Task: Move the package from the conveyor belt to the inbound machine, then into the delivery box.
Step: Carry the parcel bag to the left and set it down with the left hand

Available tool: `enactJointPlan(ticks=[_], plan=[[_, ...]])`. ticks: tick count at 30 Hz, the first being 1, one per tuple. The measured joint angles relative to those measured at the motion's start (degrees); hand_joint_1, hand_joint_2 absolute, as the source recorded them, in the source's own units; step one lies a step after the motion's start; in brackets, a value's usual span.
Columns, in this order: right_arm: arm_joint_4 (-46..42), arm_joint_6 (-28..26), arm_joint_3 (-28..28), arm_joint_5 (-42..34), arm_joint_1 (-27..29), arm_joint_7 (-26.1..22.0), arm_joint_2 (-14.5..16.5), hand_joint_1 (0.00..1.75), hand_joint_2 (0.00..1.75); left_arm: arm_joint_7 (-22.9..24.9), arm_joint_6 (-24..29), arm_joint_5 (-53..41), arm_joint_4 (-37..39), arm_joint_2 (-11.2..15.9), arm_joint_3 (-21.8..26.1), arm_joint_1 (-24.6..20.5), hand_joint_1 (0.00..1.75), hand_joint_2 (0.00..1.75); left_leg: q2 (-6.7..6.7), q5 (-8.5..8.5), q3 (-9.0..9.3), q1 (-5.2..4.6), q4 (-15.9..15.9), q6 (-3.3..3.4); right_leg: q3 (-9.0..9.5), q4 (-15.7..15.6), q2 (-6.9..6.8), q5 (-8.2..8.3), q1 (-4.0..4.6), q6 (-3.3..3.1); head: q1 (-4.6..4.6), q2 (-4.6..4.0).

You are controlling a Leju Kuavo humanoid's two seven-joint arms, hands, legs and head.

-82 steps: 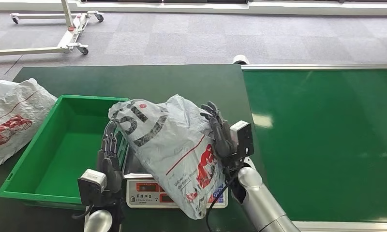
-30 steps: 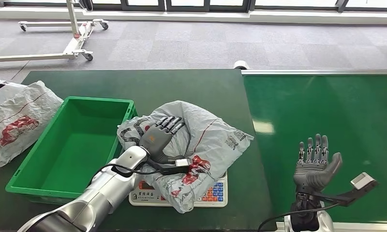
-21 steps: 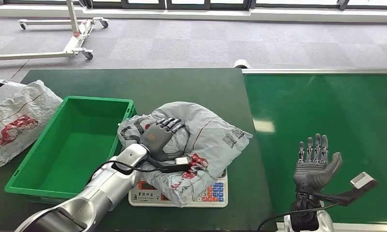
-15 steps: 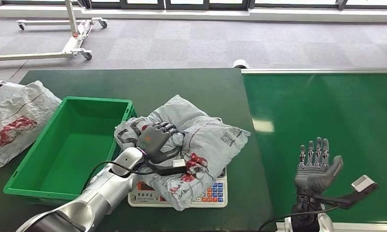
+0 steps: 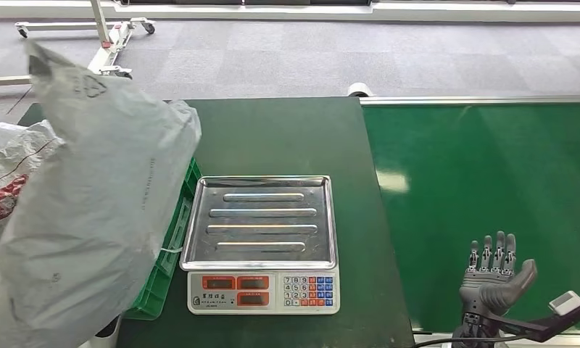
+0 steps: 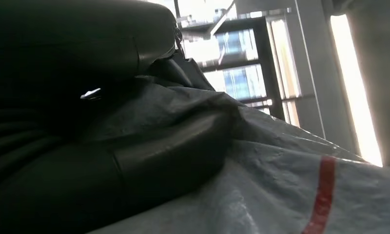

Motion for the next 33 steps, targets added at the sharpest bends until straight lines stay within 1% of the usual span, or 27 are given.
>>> enactJointPlan(ticks=[2,4,5,7,8,10,11,12,14,16,17,19,21,23,25,27,30,32,33], plan=[[0.0,0.3,-0.5,0.4,0.2,0.3,0.5,0.0,0.0,0.2,1.9,-1.5,0.2,-0.2,5.2,0.2,1.75,1.75,-0.05,0.01,0.01,0.02,0.0,-0.01,0.03,0.0,-0.07,-0.02,0.02,-0.02,0.0,0.0],[-0.1,0.5,-0.8,0.7,0.7,0.7,1.2,0.0,0.0,1.5,7.2,-7.6,3.2,0.3,10.3,-0.6,1.75,1.75,-0.05,0.05,0.02,0.02,0.0,-0.03,0.03,0.0,-0.07,-0.03,0.02,-0.05,-0.02,0.0],[-0.1,0.7,-0.9,0.9,1.0,0.9,1.5,0.0,0.0,3.1,11.2,-13.3,6.0,1.0,12.6,-1.5,1.75,1.75,-0.06,0.08,0.03,0.03,0.0,-0.05,0.03,0.0,-0.08,-0.02,0.03,-0.06,-0.01,0.0],[-0.3,0.9,-1.1,1.3,1.4,1.2,2.0,0.0,0.0,7.5,20.0,-28.3,14.3,3.6,16.3,-4.4,1.75,1.75,-0.07,0.16,0.04,0.04,0.0,-0.11,0.0,0.0,-0.08,0.02,0.05,-0.11,-0.02,0.0],[-0.4,0.9,-1.1,1.3,1.6,1.4,2.2,0.0,0.0,10.0,23.7,-35.9,19.5,5.3,17.5,-6.3,1.35,1.75,-0.08,0.21,0.03,0.05,0.0,-0.15,-0.02,0.1,-0.09,0.05,0.06,-0.15,-0.01,0.0],[-0.7,1.0,-1.1,1.4,1.8,1.6,2.5,0.0,0.0,14.4,28.8,-48.0,30.5,9.0,19.0,-10.5,0.48,0.87,-0.1,0.31,0.01,0.07,0.0,-0.23,-0.05,0.1,-0.09,0.12,0.08,-0.22,-0.01,0.0],[-0.7,1.0,-1.1,1.3,1.8,1.7,2.6,0.0,0.0,16.0,30.1,-52.3,35.3,10.4,19.3,-12.5,0.04,0.44,-0.1,0.34,0.01,0.08,0.0,-0.26,-0.05,0.1,-0.09,0.17,0.09,-0.26,0.0,0.0],[-0.8,0.9,-1.1,1.3,1.9,1.8,2.6,0.0,0.0,17.4,30.9,-56.1,39.5,11.6,19.6,-14.3,0.0,0.0,-0.1,0.36,0.01,0.09,0.0,-0.29,-0.06,0.1,-0.08,0.21,0.09,-0.27,0.0,0.0],[-1.1,0.8,-1.1,1.2,2.1,1.8,2.8,0.0,0.0,20.3,31.4,-62.4,45.7,13.1,20.0,-17.2,0.0,0.0,-0.11,0.36,0.01,0.08,0.0,-0.28,-0.06,0.1,-0.07,0.25,0.07,-0.28,0.0,0.0],[-1.6,0.7,-1.1,1.2,2.4,1.9,3.0,0.0,0.0,22.7,31.7,-67.0,49.7,14.0,20.3,-19.4,0.0,0.0,-0.13,0.36,0.01,0.07,0.0,-0.28,-0.05,0.1,-0.07,0.25,0.05,-0.27,0.0,0.0],[-1.9,0.6,-1.1,1.2,2.6,1.9,3.1,0.0,0.0,23.1,31.8,-68.4,51.1,14.3,20.6,-20.0,0.0,0.0,-0.13,0.35,0.01,0.06,0.0,-0.28,-0.06,0.1,-0.07,0.25,0.04,-0.27,-0.01,0.0],[-2.3,0.5,-1.1,1.1,2.9,1.9,3.2,0.0,0.0,21.6,32.0,-68.7,52.4,14.4,21.5,-20.8,0.0,0.0,-0.12,0.35,0.0,0.05,0.0,-0.27,-0.07,0.1,-0.07,0.25,0.04,-0.27,-0.01,0.0],[-2.5,0.4,-1.1,1.0,3.1,1.9,3.3,0.0,0.0,17.8,32.1,-66.6,52.3,14.2,22.6,-21.0,0.0,0.0,-0.11,0.34,0.0,0.05,0.0,-0.27,-0.08,0.1,-0.06,0.25,0.04,-0.27,-0.01,0.0],[-2.6,0.4,-1.1,0.9,3.2,1.9,3.4,0.0,0.0,12.2,32.1,-61.3,49.8,13.1,23.9,-20.2,0.0,0.0,-0.1,0.34,0.0,0.05,0.0,-0.27,-0.09,0.1,-0.06,0.25,0.04,-0.27,-0.02,0.0],[-2.5,0.5,-1.1,0.8,3.1,2.0,3.4,0.0,0.0,5.8,32.2,-52.8,42.9,10.8,24.9,-17.5,0.0,0.0,-0.03,0.32,-0.02,0.06,0.0,-0.28,-0.12,0.1,-0.01,0.25,0.06,-0.27,-0.01,0.0],[-2.3,0.6,-1.1,0.7,3.0,1.8,3.3,0.0,0.0,1.7,32.2,-43.7,31.8,8.0,25.1,-13.4,0.0,0.0,0.09,0.26,-0.05,0.06,0.0,-0.25,-0.19,0.1,0.09,0.25,0.06,-0.26,0.0,0.0],[-2.0,0.4,-1.1,0.6,2.9,1.0,3.3,0.0,0.0,0.3,32.2,-33.1,16.8,5.0,22.7,-7.6,0.0,0.0,0.11,0.18,-0.06,0.03,0.0,-0.16,-0.22,0.1,0.14,0.2,0.02,-0.19,-0.01,0.0],[-1.9,0.3,-1.1,0.7,3.0,0.4,3.4,0.0,0.0,0.2,31.1,-26.1,9.0,4.2,18.6,-3.9,0.0,0.0,0.05,0.15,-0.06,0.03,0.0,-0.12,-0.21,0.1,0.08,0.15,0.01,-0.13,-0.02,0.0],[-1.9,0.2,-1.1,1.0,3.1,0.2,3.4,0.0,0.0,0.2,29.2,-22.0,5.6,4.0,15.9,-2.3,0.0,0.0,0.02,0.13,-0.06,0.02,0.0,-0.1,-0.19,0.1,0.03,0.13,0.01,-0.12,-0.01,0.0]])
